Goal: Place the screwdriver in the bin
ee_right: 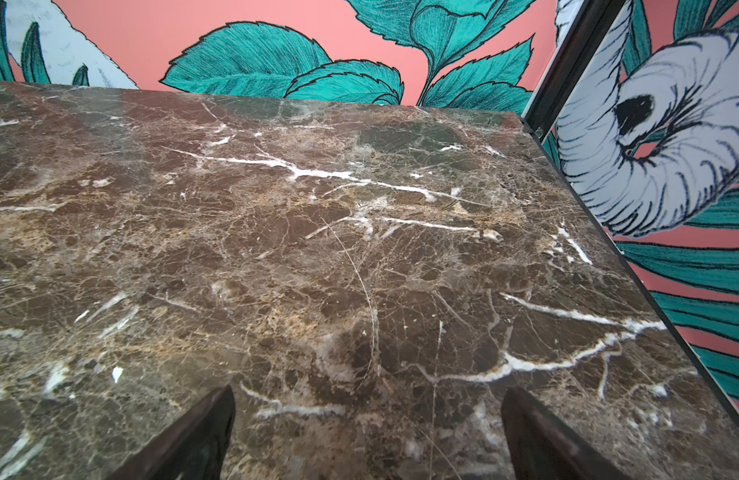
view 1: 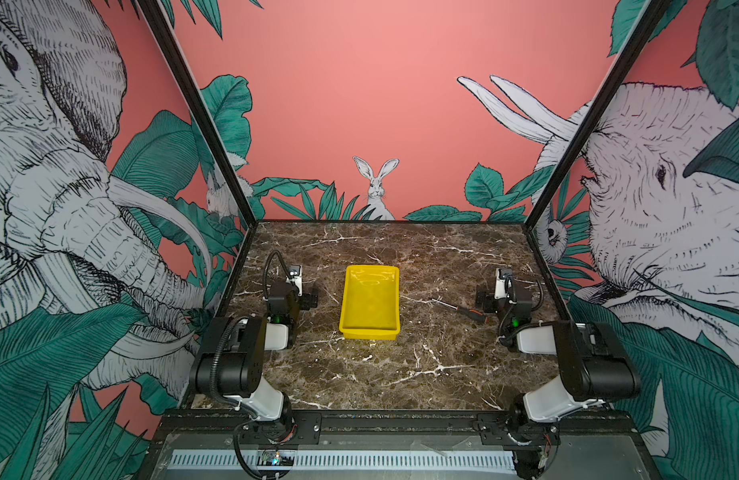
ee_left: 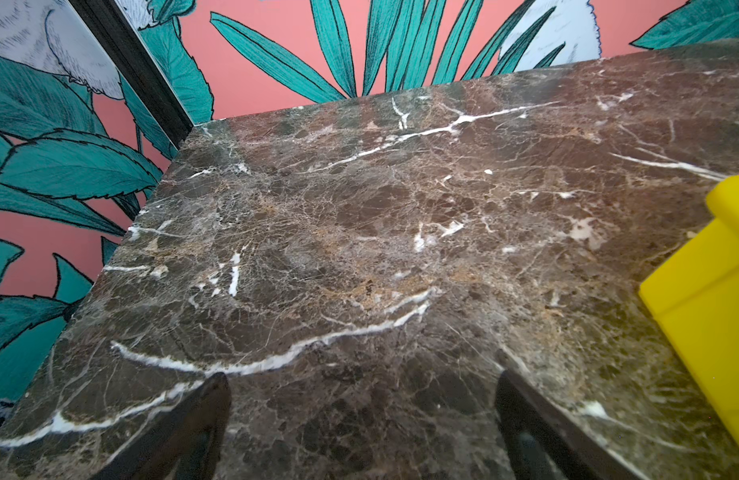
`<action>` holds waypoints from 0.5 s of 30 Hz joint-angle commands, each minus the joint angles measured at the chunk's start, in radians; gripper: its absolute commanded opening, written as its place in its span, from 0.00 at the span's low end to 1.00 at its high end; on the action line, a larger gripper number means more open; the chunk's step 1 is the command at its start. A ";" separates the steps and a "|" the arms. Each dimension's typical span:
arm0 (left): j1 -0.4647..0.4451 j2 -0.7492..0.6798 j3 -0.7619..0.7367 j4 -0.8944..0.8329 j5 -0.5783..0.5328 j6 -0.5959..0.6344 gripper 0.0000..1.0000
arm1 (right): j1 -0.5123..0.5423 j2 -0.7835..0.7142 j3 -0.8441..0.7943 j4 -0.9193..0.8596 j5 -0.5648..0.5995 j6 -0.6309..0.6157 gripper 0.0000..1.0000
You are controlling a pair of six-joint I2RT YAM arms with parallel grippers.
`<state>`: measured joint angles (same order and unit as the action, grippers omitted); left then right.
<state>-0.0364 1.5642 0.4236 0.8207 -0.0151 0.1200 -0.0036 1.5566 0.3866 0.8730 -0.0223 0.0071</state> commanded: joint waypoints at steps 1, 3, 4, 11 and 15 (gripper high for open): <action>0.003 -0.110 0.116 -0.258 0.000 -0.014 1.00 | 0.004 -0.018 0.025 -0.002 -0.017 -0.011 0.99; 0.003 -0.196 0.225 -0.526 -0.051 -0.087 1.00 | 0.004 -0.095 0.091 -0.180 -0.040 -0.017 0.99; 0.002 -0.229 0.270 -0.623 -0.076 -0.142 1.00 | 0.004 -0.139 0.147 -0.336 -0.039 -0.009 0.99; 0.002 -0.352 0.569 -1.239 -0.071 -0.303 1.00 | 0.004 -0.208 0.544 -0.989 -0.243 0.017 0.99; 0.002 -0.425 0.558 -1.308 0.002 -0.286 1.00 | 0.009 -0.164 0.706 -1.252 -0.391 -0.030 0.95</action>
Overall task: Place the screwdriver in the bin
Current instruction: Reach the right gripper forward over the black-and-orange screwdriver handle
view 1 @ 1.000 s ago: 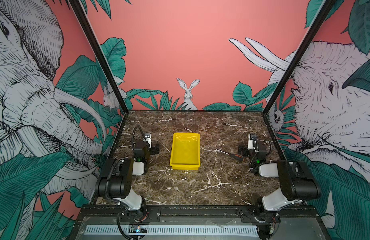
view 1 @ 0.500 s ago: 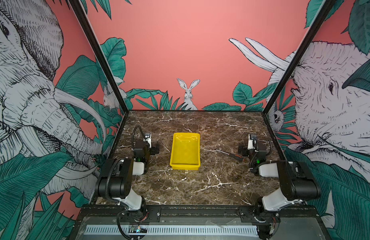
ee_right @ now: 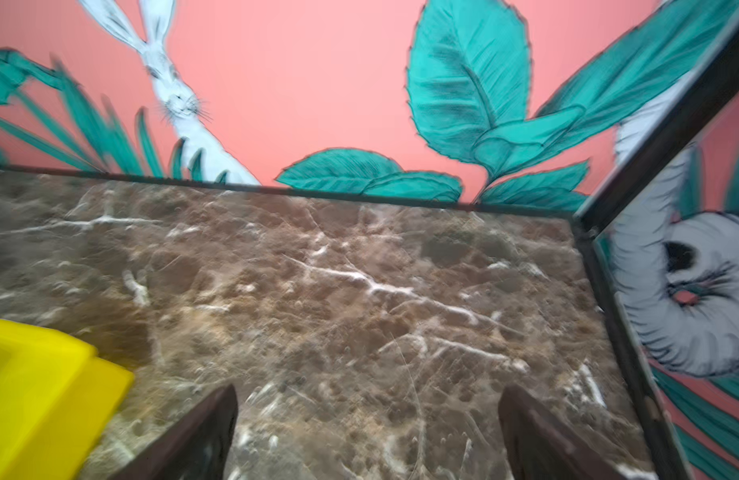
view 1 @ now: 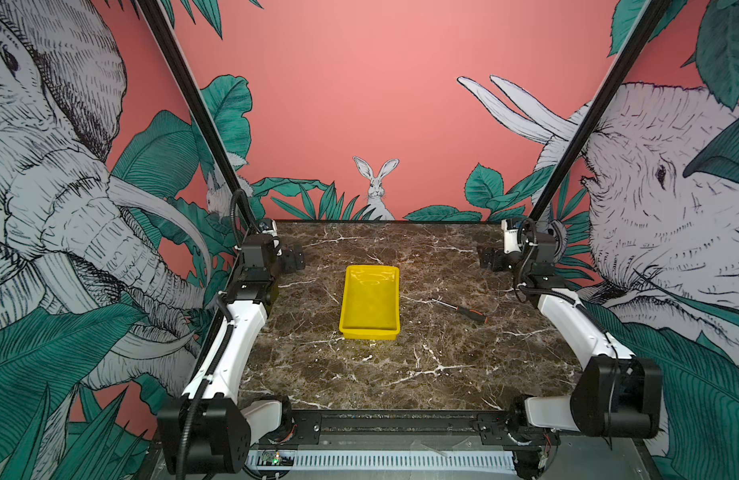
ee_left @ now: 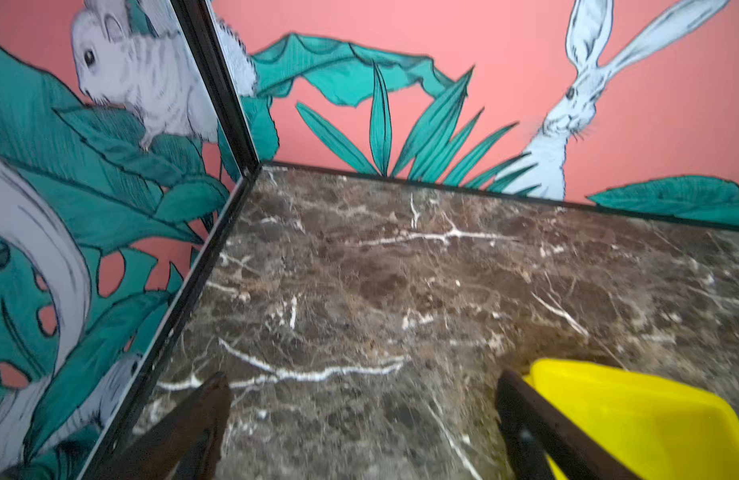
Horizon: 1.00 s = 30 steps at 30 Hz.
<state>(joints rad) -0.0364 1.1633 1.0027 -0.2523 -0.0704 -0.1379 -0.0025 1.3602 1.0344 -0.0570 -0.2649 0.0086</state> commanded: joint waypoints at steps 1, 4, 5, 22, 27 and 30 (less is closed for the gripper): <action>0.003 -0.040 -0.040 -0.220 0.074 -0.026 1.00 | 0.011 0.042 0.079 -0.376 -0.169 -0.049 0.94; 0.001 -0.065 -0.099 -0.160 0.075 -0.015 1.00 | 0.035 0.046 0.101 -0.496 -0.196 -0.087 0.91; 0.002 -0.064 -0.099 -0.163 0.067 -0.007 1.00 | 0.049 0.036 0.090 -0.516 -0.181 -0.090 0.91; 0.001 -0.074 -0.102 -0.167 0.027 0.001 1.00 | 0.128 0.068 -0.049 -0.646 -0.016 0.063 0.89; 0.001 -0.056 -0.104 -0.166 0.045 -0.008 1.00 | 0.129 0.096 -0.112 -0.577 -0.008 0.095 0.87; 0.001 -0.053 -0.105 -0.168 0.049 -0.018 1.00 | 0.129 0.129 -0.118 -0.555 -0.002 0.096 0.86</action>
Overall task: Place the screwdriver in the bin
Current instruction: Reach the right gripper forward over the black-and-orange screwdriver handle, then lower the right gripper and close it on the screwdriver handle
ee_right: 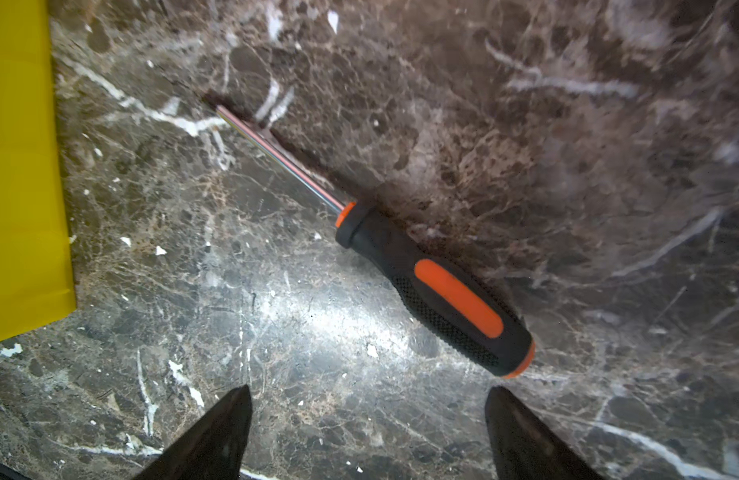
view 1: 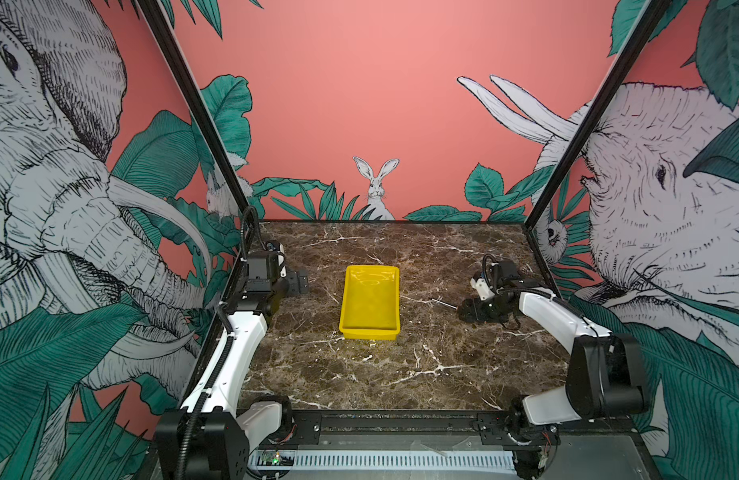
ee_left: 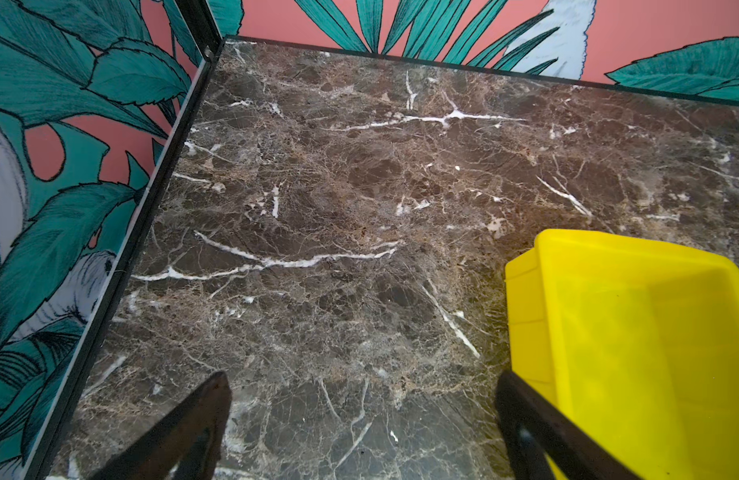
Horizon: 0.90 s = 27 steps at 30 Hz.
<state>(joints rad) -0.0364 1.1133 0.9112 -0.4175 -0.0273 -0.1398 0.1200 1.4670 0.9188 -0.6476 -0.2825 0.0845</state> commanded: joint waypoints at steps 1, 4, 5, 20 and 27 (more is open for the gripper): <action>0.001 -0.002 -0.015 -0.003 0.004 -0.020 1.00 | 0.006 0.031 0.002 0.035 0.025 0.017 0.86; 0.000 -0.005 -0.012 -0.001 0.008 -0.037 1.00 | 0.007 0.045 0.012 0.062 0.055 0.004 0.86; 0.003 -0.006 -0.011 -0.001 0.013 -0.042 1.00 | 0.006 0.053 0.019 0.065 0.061 0.000 0.85; 0.002 -0.033 -0.028 -0.009 0.026 -0.093 1.00 | 0.006 0.148 0.100 0.046 0.092 -0.050 0.84; 0.002 -0.039 -0.026 -0.022 0.027 -0.096 1.00 | 0.006 0.179 0.076 0.033 0.073 -0.045 0.82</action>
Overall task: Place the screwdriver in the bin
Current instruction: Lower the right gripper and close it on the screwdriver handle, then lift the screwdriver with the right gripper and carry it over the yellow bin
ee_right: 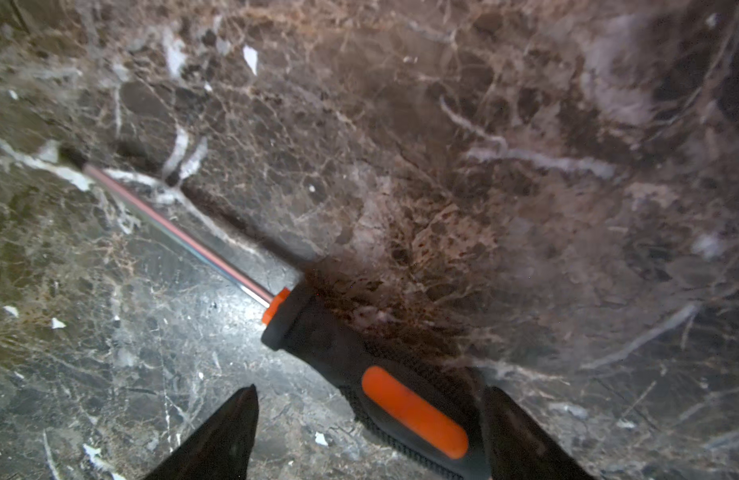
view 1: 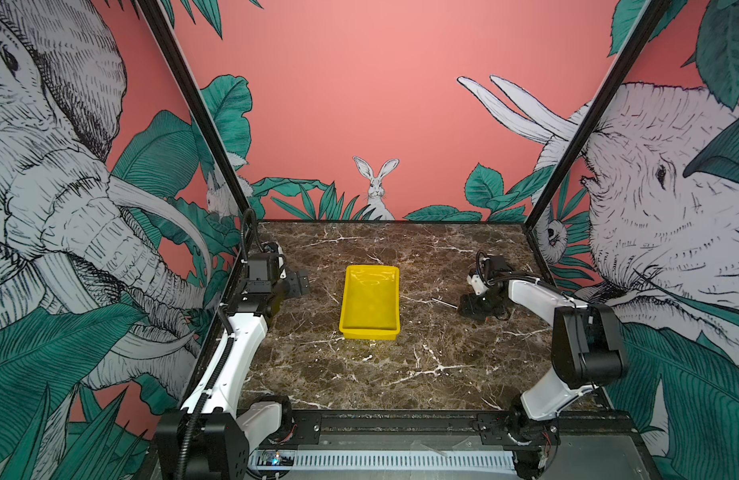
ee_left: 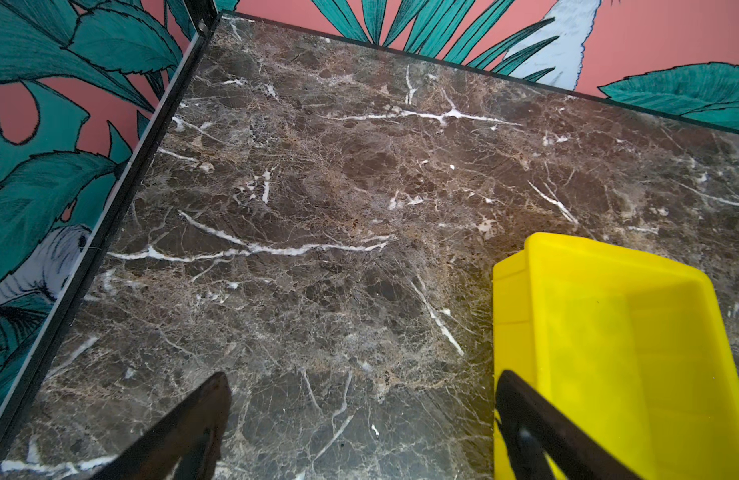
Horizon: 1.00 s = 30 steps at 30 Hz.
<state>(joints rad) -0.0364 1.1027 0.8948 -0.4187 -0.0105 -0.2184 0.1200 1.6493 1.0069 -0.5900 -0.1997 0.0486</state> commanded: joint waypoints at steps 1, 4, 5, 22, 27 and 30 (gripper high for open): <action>0.002 -0.031 -0.010 -0.022 0.011 -0.019 1.00 | 0.006 -0.003 -0.015 -0.030 -0.013 -0.008 0.81; 0.002 -0.040 -0.015 -0.023 0.012 -0.022 1.00 | 0.010 -0.019 -0.026 -0.040 -0.029 0.000 0.78; 0.002 -0.044 -0.017 -0.024 0.013 -0.022 1.00 | 0.015 -0.030 -0.035 -0.039 -0.028 0.003 0.77; 0.001 -0.132 -0.058 -0.109 0.015 -0.053 1.00 | 0.060 -0.017 -0.064 -0.019 -0.043 0.028 0.37; 0.001 -0.186 -0.062 -0.156 0.000 -0.045 1.00 | 0.079 -0.017 -0.064 -0.016 -0.055 0.031 0.10; 0.001 -0.213 -0.058 -0.194 -0.006 -0.039 1.00 | 0.090 -0.035 -0.059 -0.019 -0.069 0.041 0.07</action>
<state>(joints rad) -0.0364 0.9188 0.8425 -0.5442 -0.0063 -0.2516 0.1905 1.6295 0.9379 -0.6037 -0.2413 0.0803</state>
